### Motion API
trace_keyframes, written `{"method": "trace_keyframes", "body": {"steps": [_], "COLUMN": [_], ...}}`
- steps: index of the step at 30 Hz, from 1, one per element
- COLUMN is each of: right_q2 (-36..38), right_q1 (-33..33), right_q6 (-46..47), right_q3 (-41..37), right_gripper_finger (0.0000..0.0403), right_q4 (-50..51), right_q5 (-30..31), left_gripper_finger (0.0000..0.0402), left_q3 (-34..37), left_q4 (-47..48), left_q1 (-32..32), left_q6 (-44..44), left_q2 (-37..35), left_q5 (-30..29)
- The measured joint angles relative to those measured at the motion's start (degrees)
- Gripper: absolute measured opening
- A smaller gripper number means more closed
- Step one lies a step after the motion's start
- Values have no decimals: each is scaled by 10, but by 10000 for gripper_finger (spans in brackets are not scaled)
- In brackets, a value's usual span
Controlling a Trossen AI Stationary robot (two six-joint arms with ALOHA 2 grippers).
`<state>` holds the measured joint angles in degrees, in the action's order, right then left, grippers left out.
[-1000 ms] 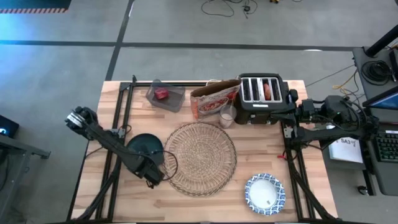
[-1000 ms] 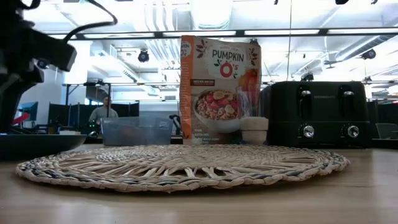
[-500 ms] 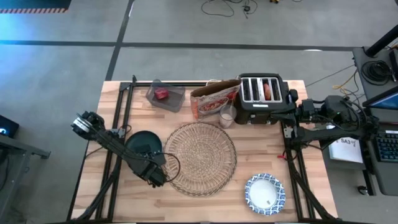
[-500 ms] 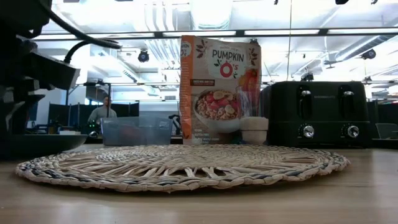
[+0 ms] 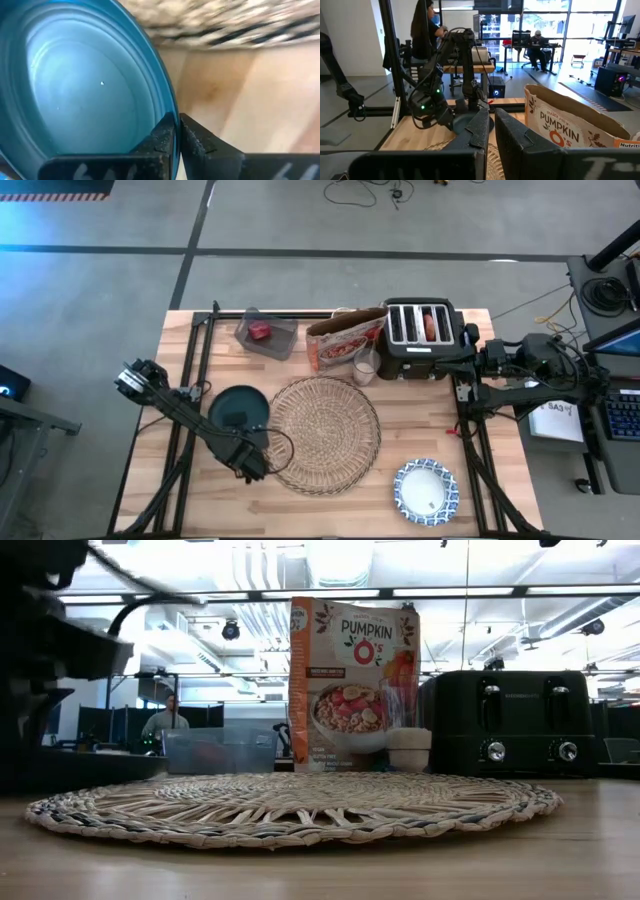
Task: Arrange a breakfast setting
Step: Put the green plate on the brown table mat
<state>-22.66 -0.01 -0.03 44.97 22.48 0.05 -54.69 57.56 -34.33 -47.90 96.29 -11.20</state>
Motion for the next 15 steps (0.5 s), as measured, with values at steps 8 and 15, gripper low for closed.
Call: {"method": "trace_keyframes", "body": {"steps": [8, 15], "right_q2": [0, 0], "right_q1": [0, 0], "right_q6": [0, 0], "right_q3": [0, 0], "right_gripper_finger": [22, 22], "right_q4": [0, 0], "right_q5": [0, 0], "left_gripper_finger": [0, 0], "left_q3": [-67, -110], "left_q4": [5, 17], "left_q1": [0, 1], "left_q6": [120, 197], "left_q2": [-1, -1], "left_q5": [-26, -81]}}
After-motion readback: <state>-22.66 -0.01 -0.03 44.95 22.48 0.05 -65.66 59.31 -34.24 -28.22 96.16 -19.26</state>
